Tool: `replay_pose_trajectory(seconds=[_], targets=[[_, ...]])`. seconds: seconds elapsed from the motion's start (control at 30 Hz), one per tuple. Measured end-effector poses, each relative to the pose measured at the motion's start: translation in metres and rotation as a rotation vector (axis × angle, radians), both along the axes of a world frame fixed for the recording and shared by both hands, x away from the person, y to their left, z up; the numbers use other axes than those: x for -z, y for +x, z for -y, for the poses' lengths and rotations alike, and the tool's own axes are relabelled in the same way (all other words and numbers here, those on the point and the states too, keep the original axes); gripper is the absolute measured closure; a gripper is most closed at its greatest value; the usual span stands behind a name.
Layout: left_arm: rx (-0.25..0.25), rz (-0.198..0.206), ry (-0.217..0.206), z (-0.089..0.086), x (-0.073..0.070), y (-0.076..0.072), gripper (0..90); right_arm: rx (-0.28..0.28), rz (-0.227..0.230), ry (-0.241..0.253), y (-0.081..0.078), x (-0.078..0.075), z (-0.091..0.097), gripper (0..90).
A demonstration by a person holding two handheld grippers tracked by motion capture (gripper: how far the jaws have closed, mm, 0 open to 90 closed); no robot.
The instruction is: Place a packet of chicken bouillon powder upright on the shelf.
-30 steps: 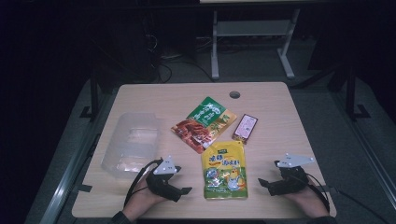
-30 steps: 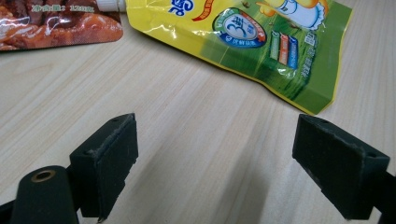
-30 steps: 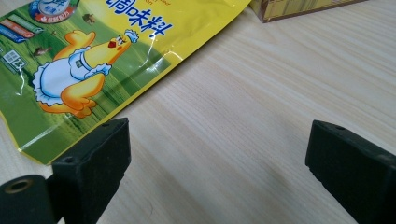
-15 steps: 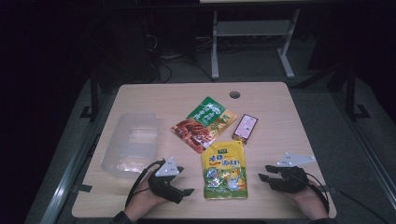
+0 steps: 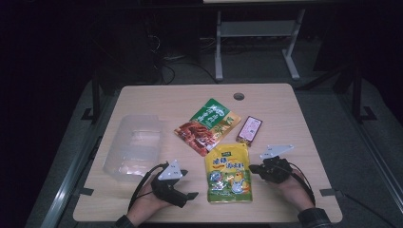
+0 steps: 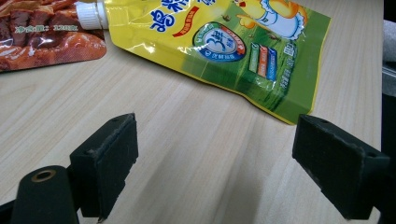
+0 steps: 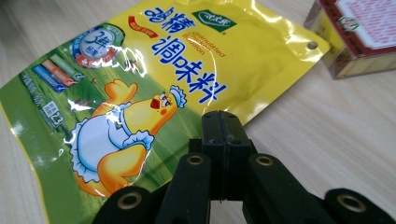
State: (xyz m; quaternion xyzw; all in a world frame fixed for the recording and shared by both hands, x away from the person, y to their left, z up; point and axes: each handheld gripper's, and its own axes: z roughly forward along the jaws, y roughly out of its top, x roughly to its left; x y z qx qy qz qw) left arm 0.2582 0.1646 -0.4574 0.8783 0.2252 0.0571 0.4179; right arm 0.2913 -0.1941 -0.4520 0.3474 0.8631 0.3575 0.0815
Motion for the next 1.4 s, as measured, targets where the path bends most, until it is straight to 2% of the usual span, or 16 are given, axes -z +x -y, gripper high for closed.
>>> replay_pose_trajectory(seconds=[0.1,0.13,0.37,0.47,0.57,0.6,0.77,0.83,0.87,1.03,1.07,1.17,1.2,1.27,1.33,1.4], targets=[[0.003,-0.001,0.001,0.000,0.000,0.000,13.7,-0.013,-0.010,-0.020,0.001,0.003,-0.002,89.8],[0.007,0.001,0.000,0.000,0.000,-0.001,13.7,-0.026,-0.030,-0.028,0.001,0.006,-0.004,89.8],[0.009,0.004,-0.003,-0.001,-0.002,-0.002,13.8,-0.085,-0.072,-0.012,-0.005,0.009,-0.013,89.8],[0.010,0.004,-0.006,-0.001,-0.002,-0.002,13.8,-0.138,-0.075,-0.013,-0.010,0.009,-0.023,89.8],[0.011,0.003,-0.011,0.000,-0.002,-0.002,13.8,-0.161,-0.075,-0.007,-0.013,0.009,-0.028,89.8],[0.011,0.002,-0.011,0.000,-0.002,-0.002,13.8,-0.192,-0.078,0.000,-0.016,0.010,-0.032,89.7],[0.011,-0.001,-0.015,0.000,-0.002,-0.002,13.7,-0.204,-0.065,0.004,-0.020,0.006,-0.038,89.7],[0.010,0.000,-0.014,0.000,-0.002,-0.002,13.8,-0.184,-0.044,0.017,-0.016,0.001,-0.038,89.7],[0.010,0.001,-0.013,0.000,-0.003,-0.002,13.7,-0.150,-0.022,0.021,-0.009,-0.004,-0.037,89.7],[0.017,0.011,-0.012,0.000,-0.003,-0.001,13.7,-0.094,0.000,0.039,0.010,-0.009,-0.037,89.7],[0.018,0.010,-0.010,0.000,-0.002,-0.001,13.8,-0.070,0.012,0.025,0.021,-0.011,-0.039,89.7],[0.018,0.008,-0.011,0.000,-0.002,-0.001,13.8,-0.033,0.020,0.004,0.033,-0.010,-0.039,89.7],[0.016,0.006,-0.011,-0.001,-0.002,-0.001,13.8,0.014,0.035,-0.009,0.045,-0.009,-0.036,89.8],[0.017,0.005,-0.012,-0.001,-0.002,-0.001,13.8,0.036,0.031,-0.002,0.051,-0.007,-0.033,89.8],[0.020,0.007,-0.013,-0.001,-0.002,-0.002,13.8,0.061,0.041,-0.046,0.060,-0.005,-0.030,89.8],[0.025,0.008,-0.011,-0.001,-0.003,-0.002,13.8,0.093,0.035,-0.036,0.067,-0.004,-0.022,89.8]])
